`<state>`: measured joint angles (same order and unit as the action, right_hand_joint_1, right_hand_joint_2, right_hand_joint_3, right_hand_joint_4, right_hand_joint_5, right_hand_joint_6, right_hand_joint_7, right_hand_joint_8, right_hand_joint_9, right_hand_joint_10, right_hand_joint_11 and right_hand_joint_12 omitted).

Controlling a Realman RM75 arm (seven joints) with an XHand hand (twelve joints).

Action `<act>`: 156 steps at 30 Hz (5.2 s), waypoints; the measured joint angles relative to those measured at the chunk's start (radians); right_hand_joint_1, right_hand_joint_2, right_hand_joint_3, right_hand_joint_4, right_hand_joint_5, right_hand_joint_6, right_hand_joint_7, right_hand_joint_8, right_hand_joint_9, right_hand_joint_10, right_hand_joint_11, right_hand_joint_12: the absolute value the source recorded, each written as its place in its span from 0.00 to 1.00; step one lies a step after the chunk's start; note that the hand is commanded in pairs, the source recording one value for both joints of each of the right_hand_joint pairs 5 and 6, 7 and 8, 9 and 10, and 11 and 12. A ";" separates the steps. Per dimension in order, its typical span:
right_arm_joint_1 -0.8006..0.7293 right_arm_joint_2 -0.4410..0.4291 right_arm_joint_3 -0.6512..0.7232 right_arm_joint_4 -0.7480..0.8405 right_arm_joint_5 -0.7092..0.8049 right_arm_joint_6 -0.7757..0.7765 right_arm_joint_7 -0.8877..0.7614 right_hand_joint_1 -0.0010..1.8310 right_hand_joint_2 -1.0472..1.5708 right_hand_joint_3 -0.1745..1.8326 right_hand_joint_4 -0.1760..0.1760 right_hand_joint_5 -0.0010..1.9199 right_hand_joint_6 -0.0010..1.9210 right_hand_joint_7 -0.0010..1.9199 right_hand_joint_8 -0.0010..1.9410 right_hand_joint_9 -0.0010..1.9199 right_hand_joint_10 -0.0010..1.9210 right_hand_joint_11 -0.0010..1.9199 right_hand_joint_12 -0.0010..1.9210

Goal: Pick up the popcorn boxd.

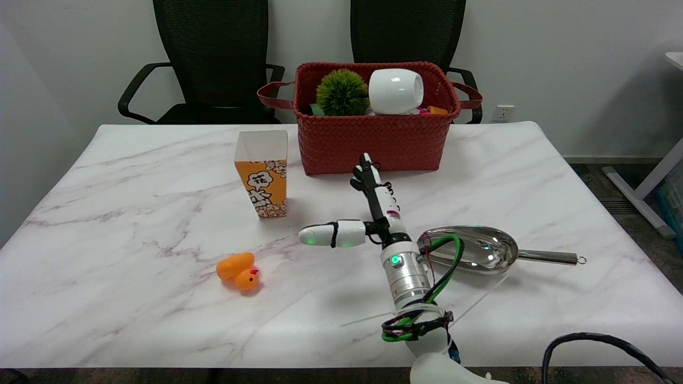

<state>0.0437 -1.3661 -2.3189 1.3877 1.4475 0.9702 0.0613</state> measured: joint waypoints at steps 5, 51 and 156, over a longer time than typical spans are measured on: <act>0.032 -0.008 0.000 -0.040 0.005 -0.020 0.031 0.54 0.43 0.00 0.50 0.00 0.00 0.11 0.10 0.14 0.14 0.00 0.00; 0.320 -0.112 -0.030 -0.411 0.010 -0.173 0.250 0.58 0.44 0.20 0.50 0.00 0.00 0.12 0.12 0.14 0.14 0.00 0.00; 0.579 -0.282 -0.018 -0.842 0.017 -0.348 0.443 0.58 0.54 0.13 0.50 0.52 0.52 0.54 0.54 0.45 0.45 0.15 0.15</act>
<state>0.6222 -1.6482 -2.3370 0.5454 1.4646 0.6224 0.5045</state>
